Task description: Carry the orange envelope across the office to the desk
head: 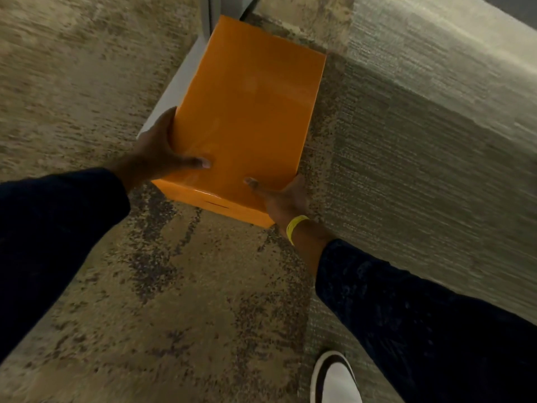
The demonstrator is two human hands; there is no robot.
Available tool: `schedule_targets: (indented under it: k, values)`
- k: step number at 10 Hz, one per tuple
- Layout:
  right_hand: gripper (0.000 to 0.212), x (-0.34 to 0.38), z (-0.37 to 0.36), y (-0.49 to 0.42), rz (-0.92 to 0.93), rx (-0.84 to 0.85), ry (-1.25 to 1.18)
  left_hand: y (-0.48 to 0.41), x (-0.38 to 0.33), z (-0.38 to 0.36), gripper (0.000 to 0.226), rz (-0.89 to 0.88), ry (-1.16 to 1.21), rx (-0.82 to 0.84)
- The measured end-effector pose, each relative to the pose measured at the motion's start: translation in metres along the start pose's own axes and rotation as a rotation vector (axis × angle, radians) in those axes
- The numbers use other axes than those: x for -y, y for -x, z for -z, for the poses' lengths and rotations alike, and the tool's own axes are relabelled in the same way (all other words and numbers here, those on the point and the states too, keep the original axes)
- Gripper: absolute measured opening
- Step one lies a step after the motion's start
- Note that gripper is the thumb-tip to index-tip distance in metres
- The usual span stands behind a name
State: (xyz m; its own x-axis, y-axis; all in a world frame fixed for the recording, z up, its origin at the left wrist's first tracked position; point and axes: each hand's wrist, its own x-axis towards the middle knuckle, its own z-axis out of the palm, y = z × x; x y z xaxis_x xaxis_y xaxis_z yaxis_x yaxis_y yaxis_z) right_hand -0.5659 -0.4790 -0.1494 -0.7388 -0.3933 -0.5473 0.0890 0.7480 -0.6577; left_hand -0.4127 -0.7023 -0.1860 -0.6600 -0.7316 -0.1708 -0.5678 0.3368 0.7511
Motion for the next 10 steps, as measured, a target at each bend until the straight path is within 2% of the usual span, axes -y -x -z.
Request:
schedule_targets:
  k: [2,4,5,7,10]
  values:
    - [0.137,0.002,-0.005,0.000,0.005,-0.021,-0.032,-0.007,-0.004,0.007,0.108,0.001,0.020,0.076]
    - [0.135,0.003,0.001,0.002,0.031,0.016,0.002,0.003,-0.024,0.014,0.148,0.175,-0.081,0.146]
    - [0.133,0.006,0.007,0.005,0.044,0.035,0.070,0.014,-0.032,0.015,0.152,0.172,-0.141,0.116]
    - [0.124,0.008,0.023,0.020,0.180,0.012,0.290,0.054,-0.046,0.003,0.114,0.058,-0.418,-0.014]
    - [0.114,0.006,0.033,0.074,0.335,0.038,0.563,0.126,-0.083,0.006,0.102,-0.141,-0.588,0.030]
